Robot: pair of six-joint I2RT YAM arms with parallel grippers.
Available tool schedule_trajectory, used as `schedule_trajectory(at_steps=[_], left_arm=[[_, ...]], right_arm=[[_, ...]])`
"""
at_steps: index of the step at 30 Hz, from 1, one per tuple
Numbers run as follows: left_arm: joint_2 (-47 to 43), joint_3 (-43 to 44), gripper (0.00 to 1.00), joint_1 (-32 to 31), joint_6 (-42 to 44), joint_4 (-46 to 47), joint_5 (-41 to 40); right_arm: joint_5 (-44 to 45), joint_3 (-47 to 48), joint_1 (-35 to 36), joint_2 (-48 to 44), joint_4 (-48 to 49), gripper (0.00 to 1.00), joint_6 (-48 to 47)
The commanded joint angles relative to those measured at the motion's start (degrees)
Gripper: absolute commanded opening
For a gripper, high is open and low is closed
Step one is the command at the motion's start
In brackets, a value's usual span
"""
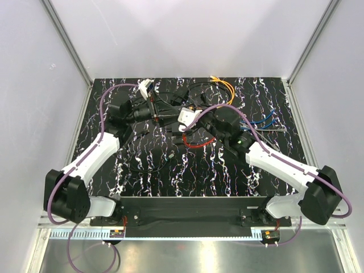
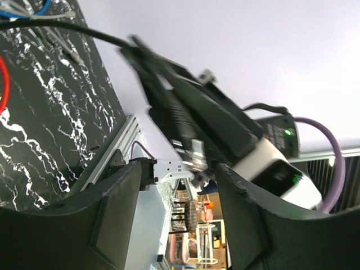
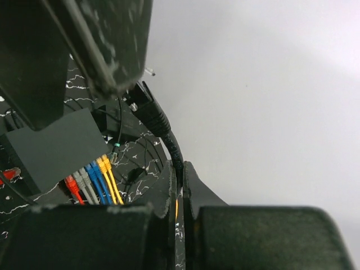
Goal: Insert the plug into the switch port
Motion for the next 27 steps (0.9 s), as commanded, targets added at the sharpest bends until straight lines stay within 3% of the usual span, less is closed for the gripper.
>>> schedule_trajectory(at_steps=[1, 9, 13, 14, 17, 18, 19, 21, 22, 24, 25, 27], left_arm=[[0.93, -0.02, 0.59, -0.13, -1.08, 1.53, -1.28], [2.34, 1.56, 0.46, -0.83, -2.93, 5.57, -0.58], [2.52, 0.77, 0.29, -1.19, -3.10, 6.01, 0.04], [2.35, 0.60, 0.18, -1.19, -3.02, 6.62, 0.30], [2.43, -0.37, 0.00, -1.10, -3.02, 9.34, 1.44], [2.61, -0.46, 0.00, -1.01, -2.41, 10.22, 2.05], [2.78, -0.20, 0.00, -0.92, -0.57, 10.32, 3.71], [3.13, 0.94, 0.00, -0.48, 4.14, 7.00, 5.13], [3.22, 1.91, 0.00, -0.22, 7.67, 4.02, 6.79], [3.22, 5.68, 0.00, -0.31, 21.02, -8.62, 7.94], [3.40, 7.35, 0.00, -0.74, 26.02, -13.36, 8.64], [3.57, 10.94, 0.00, -1.18, 38.74, -25.50, 9.44]], right_arm=[[0.88, 0.63, 1.11, -2.42, 3.73, 0.00, -1.12], [-0.27, -1.04, 2.42, -2.77, 3.64, 0.00, -2.53], [-0.18, -0.78, 2.69, -2.51, 3.38, 0.00, -2.09], [-0.18, -0.60, 2.78, -2.51, 3.21, 0.00, -1.91], [-0.01, 0.45, 2.60, -2.24, -0.29, 0.00, -1.65], [0.08, 2.63, 2.69, -2.16, -3.18, 0.05, -0.60], [-1.75, 4.48, 2.60, -2.33, -12.61, 0.24, 1.23], [-7.44, 10.69, 1.12, -2.77, -24.60, 0.47, 4.04], [-11.30, 13.08, 0.06, -2.77, -36.49, 0.62, 4.93], [-21.50, 18.78, -3.36, -2.77, -44.74, 0.68, 7.93], [-24.76, 20.47, -4.59, -2.34, -51.75, 0.68, 8.19], [-31.28, 24.42, -6.53, -2.07, -55.84, 0.66, 9.07]])
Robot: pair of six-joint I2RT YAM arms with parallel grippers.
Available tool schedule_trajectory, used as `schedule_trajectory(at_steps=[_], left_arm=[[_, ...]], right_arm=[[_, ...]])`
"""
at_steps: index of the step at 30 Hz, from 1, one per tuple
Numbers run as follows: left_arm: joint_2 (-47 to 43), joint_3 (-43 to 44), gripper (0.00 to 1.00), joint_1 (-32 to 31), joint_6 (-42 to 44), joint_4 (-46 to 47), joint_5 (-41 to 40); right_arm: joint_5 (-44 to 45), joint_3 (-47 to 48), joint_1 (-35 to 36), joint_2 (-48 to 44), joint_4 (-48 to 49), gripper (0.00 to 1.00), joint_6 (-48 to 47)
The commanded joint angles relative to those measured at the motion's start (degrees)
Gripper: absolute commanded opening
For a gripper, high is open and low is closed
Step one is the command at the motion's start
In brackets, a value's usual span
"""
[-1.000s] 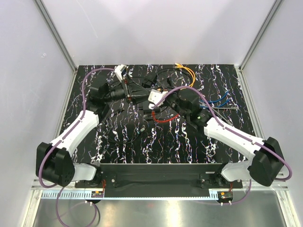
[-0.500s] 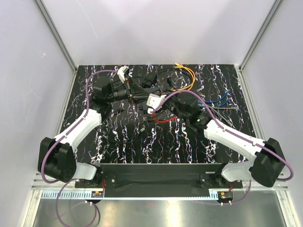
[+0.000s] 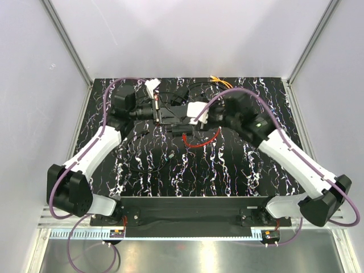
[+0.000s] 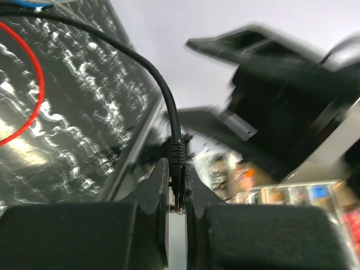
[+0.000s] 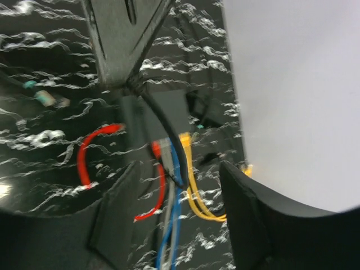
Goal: Insert the plug into the switch port
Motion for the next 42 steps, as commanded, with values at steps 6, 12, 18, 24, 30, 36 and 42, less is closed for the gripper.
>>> schedule_trajectory(at_steps=[6, 12, 18, 24, 30, 36, 42], left_arm=[[0.52, 8.75, 0.00, -2.11, 31.19, -25.19, 6.46], [0.96, 12.17, 0.00, -4.13, 36.81, -32.40, 6.72], [0.69, 12.62, 0.00, -5.45, 37.44, -33.20, 6.99], [1.22, 12.61, 0.00, -6.33, 36.82, -32.76, 7.25], [2.10, 12.97, 0.00, -7.03, 35.59, -31.26, 7.43], [2.54, 12.88, 0.00, -7.12, 33.66, -29.59, 7.60], [2.54, 12.44, 0.00, -7.03, 32.69, -28.63, 8.21]], right_arm=[[-23.97, 11.00, -3.00, 1.22, -25.16, 0.50, 0.14], [-31.36, 13.99, -3.00, 4.12, -26.84, 0.44, -0.66], [-30.84, 14.61, -2.91, 6.67, -26.40, 0.44, -0.83], [-29.52, 13.82, -2.83, 6.85, -24.38, 0.42, -0.74], [-28.90, 12.86, -2.12, 6.76, -23.85, 0.39, -2.15], [-27.50, 11.45, -1.24, 6.85, -23.59, 0.26, -3.64], [-25.56, 8.81, -0.89, 6.14, -22.97, 0.25, -5.23]])
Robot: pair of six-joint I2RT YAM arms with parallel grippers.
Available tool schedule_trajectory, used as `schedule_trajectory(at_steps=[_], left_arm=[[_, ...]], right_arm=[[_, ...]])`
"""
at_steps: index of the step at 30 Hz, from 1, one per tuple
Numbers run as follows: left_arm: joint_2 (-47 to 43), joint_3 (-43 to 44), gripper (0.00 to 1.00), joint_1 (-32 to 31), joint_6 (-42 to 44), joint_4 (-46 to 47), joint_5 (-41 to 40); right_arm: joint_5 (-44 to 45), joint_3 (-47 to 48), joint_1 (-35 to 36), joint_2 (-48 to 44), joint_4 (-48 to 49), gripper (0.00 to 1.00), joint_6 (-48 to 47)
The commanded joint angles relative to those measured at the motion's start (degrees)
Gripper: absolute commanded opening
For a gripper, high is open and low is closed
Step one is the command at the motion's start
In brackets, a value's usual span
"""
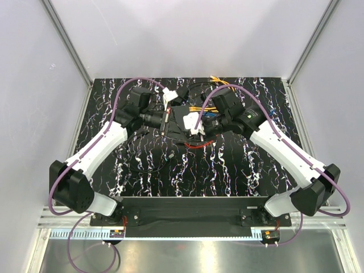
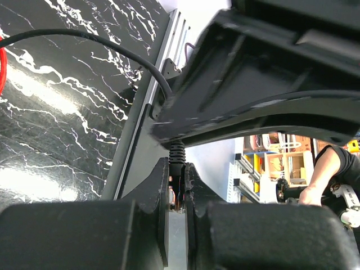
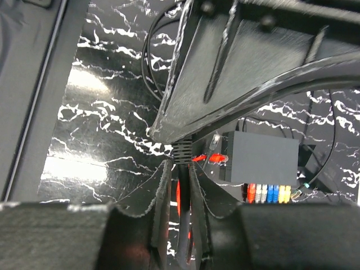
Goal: Insert the plug into the switch port
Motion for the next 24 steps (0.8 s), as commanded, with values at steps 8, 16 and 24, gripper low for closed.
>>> schedule_trajectory(at_steps=[8, 16, 24], left_arm=[[-0.21, 1.73, 0.00, -0.28, -1.65, 4.93, 2.40], [0.05, 1.20, 0.00, -0.19, -1.12, 3.79, 1.70], [0.84, 0.94, 0.00, -0.28, -0.24, 2.91, 1.26]], right_arm=[[3.06, -1.88, 0.75, -0.92, 1.80, 0.07, -1.79], [4.55, -1.71, 0.66, -1.71, 3.73, 0.21, 1.10], [4.99, -1.09, 0.75, -2.15, 2.50, 0.25, 0.58]])
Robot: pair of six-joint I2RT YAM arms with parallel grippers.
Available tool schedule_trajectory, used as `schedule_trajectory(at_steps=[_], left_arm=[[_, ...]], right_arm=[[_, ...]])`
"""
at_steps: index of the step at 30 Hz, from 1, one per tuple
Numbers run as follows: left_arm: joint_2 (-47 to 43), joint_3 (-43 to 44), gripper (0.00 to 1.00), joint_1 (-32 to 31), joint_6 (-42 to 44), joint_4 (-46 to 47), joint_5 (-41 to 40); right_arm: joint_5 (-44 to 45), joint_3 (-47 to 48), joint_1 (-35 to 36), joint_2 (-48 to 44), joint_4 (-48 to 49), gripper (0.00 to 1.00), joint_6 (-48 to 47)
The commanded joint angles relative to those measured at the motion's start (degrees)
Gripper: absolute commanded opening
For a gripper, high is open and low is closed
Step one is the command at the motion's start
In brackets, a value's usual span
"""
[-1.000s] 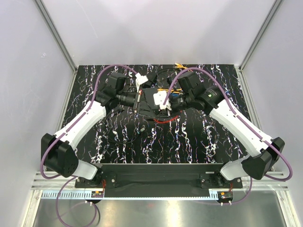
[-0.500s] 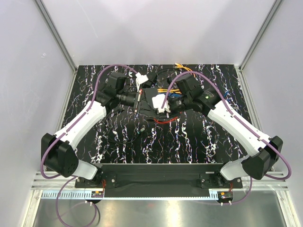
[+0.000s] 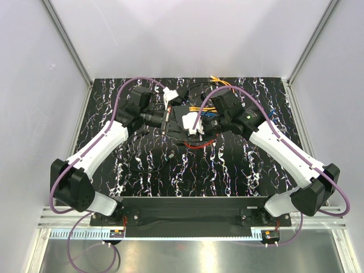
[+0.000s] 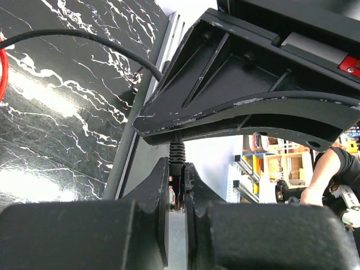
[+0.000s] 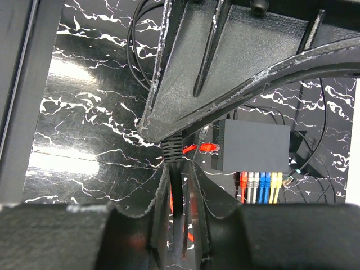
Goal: Insert the plug into the switch port
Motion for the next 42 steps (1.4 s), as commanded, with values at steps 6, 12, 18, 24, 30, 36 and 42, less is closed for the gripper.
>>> schedule_trajectory(at_steps=[6, 12, 18, 24, 30, 36, 42], left_arm=[[0.67, 1.03, 0.00, -0.11, 0.87, 1.14, 1.11], [1.02, 1.20, 0.00, -0.19, 0.78, 1.05, 1.19], [1.02, 1.64, 0.00, -0.19, -0.27, 2.37, 1.46], [-1.17, 0.50, 0.36, 0.33, 0.95, 4.30, -0.98], [0.48, 1.98, 0.53, 9.46, 1.41, 9.47, -12.93], [13.31, 11.03, 0.50, 7.72, 7.99, 6.15, -21.47], [29.98, 25.79, 0.48, 2.19, 9.48, 3.78, -22.62]], right_arm=[[0.35, 0.68, 0.49, -2.46, 0.03, 0.28, 0.31], [0.27, 0.68, 0.57, -2.63, -0.15, 0.28, 0.49], [0.27, -0.46, 0.57, -2.28, 0.29, 0.14, 0.23], [3.50, -0.64, -0.04, -2.63, 3.62, 0.00, 2.68], [5.28, 6.29, -10.38, -2.89, 8.03, 0.00, 12.08], [11.58, 11.92, -15.24, -5.00, 8.20, 0.00, 11.49], [19.67, 11.94, -21.13, -5.36, 17.15, 0.00, 10.43]])
